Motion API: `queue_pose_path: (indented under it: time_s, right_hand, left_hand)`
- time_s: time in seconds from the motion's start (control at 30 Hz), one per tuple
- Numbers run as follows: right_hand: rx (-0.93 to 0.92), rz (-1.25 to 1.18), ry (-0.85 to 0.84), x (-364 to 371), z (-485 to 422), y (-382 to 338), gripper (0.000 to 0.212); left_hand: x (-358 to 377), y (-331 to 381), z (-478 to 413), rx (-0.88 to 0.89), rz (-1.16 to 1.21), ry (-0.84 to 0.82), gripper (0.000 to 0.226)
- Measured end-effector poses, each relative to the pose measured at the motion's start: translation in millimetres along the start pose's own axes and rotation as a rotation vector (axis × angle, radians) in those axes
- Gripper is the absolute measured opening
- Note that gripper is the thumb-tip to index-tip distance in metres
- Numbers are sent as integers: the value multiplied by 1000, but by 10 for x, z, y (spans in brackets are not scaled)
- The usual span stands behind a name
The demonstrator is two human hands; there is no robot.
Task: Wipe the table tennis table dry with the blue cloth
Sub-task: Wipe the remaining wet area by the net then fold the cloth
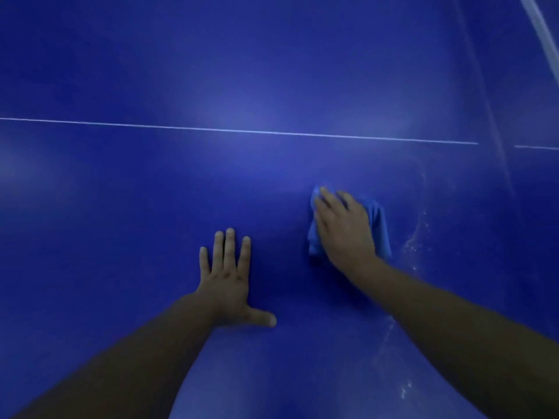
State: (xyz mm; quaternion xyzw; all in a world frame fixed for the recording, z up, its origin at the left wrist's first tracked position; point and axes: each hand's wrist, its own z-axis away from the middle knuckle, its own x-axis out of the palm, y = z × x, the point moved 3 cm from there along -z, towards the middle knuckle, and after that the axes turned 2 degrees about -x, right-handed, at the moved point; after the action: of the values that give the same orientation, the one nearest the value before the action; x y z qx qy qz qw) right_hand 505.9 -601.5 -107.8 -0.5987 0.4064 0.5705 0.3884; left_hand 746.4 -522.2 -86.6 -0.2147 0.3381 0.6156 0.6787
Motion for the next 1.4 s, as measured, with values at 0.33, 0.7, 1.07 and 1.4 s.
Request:
queue_pose_path:
  time_s: [0.33,0.7,1.07,1.4]
  right_hand:
    - [32,-54,-59,-118,-1027,-362,59]
    - [-11,-170,76,-81,-373,-728,46]
    - [694,-105,98,-275,-262,1139,41]
    - [411,-163,-125,-198,-761,611,61]
  left_hand:
    - [17,-14,-24,-29,-32,40,160]
    - [-63,18,21,-30,-30,-15,161]
    - [-204,104,23,-50,-36,75,148]
    - [-839,1072,-788,5,9,198,156]
